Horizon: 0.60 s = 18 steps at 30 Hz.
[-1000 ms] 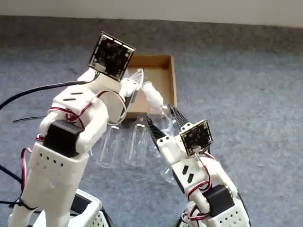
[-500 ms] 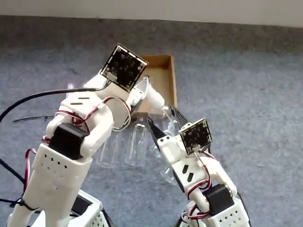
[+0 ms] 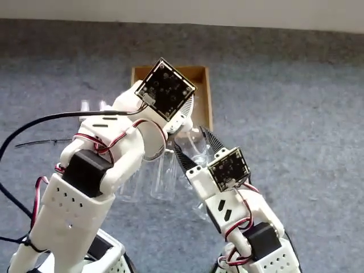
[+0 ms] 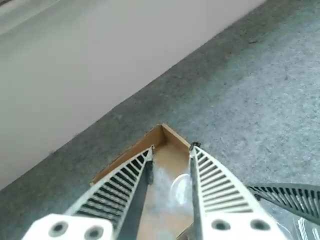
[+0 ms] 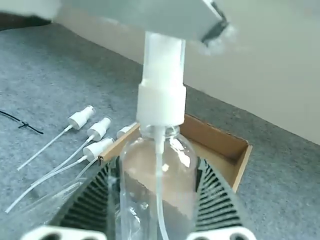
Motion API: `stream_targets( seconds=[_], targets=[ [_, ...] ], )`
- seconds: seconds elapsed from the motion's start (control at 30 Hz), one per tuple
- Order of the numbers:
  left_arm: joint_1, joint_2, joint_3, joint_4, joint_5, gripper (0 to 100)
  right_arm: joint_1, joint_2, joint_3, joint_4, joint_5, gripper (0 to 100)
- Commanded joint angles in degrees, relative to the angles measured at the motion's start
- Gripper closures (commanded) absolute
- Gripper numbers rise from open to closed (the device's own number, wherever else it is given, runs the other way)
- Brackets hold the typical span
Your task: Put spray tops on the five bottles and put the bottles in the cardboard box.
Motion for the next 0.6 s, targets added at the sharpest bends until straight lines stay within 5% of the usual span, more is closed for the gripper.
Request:
stream_targets(
  seconds=[0.0,0.13,0.37,0.57],
  targets=[
    [0.9,-0.7,-1.0,-0.5,-0.4,88,-0.6,-0.7,-2.2,-1.1,0.9,99.4],
    [0.5,-1.3,-7.3,1.3,-0.4,88,0.1,-0.3,-2.4,-1.5,0.9,99.4],
    [0.3,-1.2,-26.0,18.5,-0.4,88,6.2,1.1,-2.9,-6.9,-1.2,99.4],
    [-9.1,-1.2,-26.5,31.4,-0.4,88,8.8,19.8,-14.6,-7.5,-5.9,99.4]
  ],
)
